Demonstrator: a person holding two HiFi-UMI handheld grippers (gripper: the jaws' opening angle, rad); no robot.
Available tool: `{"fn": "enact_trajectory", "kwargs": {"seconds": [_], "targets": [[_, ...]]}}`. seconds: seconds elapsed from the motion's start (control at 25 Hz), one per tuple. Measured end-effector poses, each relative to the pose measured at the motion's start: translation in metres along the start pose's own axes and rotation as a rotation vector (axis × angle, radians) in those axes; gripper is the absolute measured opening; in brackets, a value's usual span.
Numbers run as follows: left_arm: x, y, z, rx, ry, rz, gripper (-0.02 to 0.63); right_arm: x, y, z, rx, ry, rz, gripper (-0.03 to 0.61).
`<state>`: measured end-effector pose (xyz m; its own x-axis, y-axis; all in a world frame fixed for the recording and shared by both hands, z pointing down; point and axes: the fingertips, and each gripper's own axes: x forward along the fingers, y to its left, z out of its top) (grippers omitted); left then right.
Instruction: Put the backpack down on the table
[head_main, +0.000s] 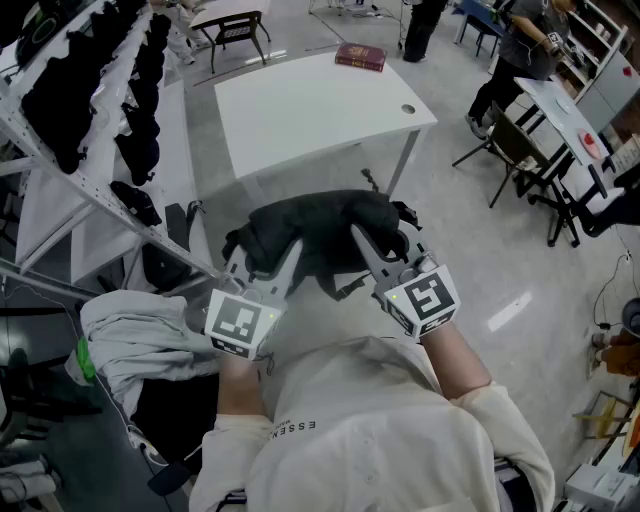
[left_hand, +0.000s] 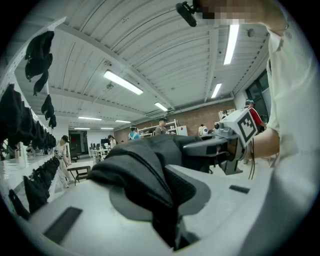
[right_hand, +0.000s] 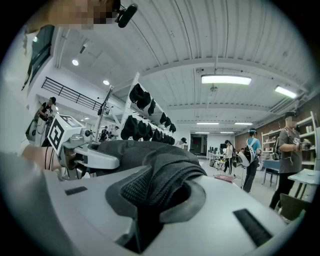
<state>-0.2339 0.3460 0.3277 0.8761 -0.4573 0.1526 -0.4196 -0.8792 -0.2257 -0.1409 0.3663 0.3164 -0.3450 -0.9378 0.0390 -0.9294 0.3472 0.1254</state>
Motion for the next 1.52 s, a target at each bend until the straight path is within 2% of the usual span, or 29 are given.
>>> {"fn": "enact_trajectory", "kwargs": {"seconds": [0.48, 0.88, 1.16, 1.52], "targets": [[-0.003, 0.005, -0.003, -0.002, -0.007, 0.003, 0.074, 0.006, 0.004, -0.002, 0.015, 0.012, 0.008, 0.071], [0.018, 0.02, -0.021, -0.034, 0.017, 0.016, 0.074, 0.03, -0.011, -0.021, 0.053, 0.05, 0.042, 0.075], [0.059, 0.05, -0.029, -0.03, 0.049, 0.088, 0.074, 0.074, -0.05, -0.034, 0.077, 0.038, 0.112, 0.075], [0.146, 0.108, -0.012, -0.068, 0.091, 0.244, 0.073, 0.151, -0.14, -0.029, 0.089, 0.005, 0.266, 0.075]]}}
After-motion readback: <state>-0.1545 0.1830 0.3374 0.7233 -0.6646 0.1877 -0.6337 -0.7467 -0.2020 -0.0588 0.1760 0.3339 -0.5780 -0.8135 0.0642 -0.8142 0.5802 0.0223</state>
